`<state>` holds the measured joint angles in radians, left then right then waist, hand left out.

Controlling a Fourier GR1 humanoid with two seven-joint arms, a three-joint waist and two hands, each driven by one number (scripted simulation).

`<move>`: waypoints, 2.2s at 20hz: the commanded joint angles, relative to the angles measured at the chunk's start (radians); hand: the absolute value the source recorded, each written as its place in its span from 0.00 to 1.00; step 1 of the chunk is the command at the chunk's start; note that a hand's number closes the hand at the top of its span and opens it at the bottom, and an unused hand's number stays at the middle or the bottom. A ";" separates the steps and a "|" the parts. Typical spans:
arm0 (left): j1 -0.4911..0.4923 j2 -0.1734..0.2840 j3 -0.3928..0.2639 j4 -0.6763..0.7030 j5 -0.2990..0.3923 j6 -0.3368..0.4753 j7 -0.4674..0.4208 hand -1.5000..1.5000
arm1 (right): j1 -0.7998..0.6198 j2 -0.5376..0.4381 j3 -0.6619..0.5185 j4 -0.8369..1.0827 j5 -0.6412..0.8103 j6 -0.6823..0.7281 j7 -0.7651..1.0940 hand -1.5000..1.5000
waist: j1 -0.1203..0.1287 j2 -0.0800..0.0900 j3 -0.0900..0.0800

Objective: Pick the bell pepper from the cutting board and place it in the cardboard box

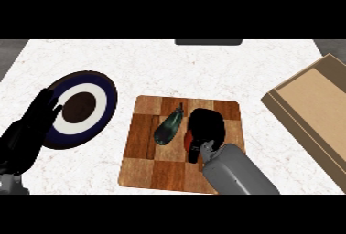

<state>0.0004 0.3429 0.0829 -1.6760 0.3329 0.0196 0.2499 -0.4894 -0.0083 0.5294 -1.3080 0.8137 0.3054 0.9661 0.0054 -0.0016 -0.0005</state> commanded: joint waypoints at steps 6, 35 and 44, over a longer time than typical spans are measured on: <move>-0.017 -0.007 0.032 0.000 -0.014 -0.018 0.026 0.50 | 0.178 -0.236 -0.031 -0.131 -0.024 -0.005 -0.317 1.00 | -0.008 0.000 0.001; -0.012 -0.033 0.083 0.036 -0.034 -0.086 -0.002 0.50 | 0.018 -0.387 -0.469 -0.911 0.031 0.231 -0.052 1.00 | -0.006 0.000 0.000; -0.043 -0.087 0.051 0.052 -0.091 -0.050 -0.002 0.50 | 0.002 -0.512 -0.693 -0.760 -0.003 0.237 -0.198 1.00 | -0.004 0.002 0.000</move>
<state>-0.0165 0.2730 0.1411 -1.6551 0.2657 -0.0376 0.2609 -0.4863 -0.4843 -0.1124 -2.1513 0.7942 0.5568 0.8186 -0.0007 -0.0014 -0.0006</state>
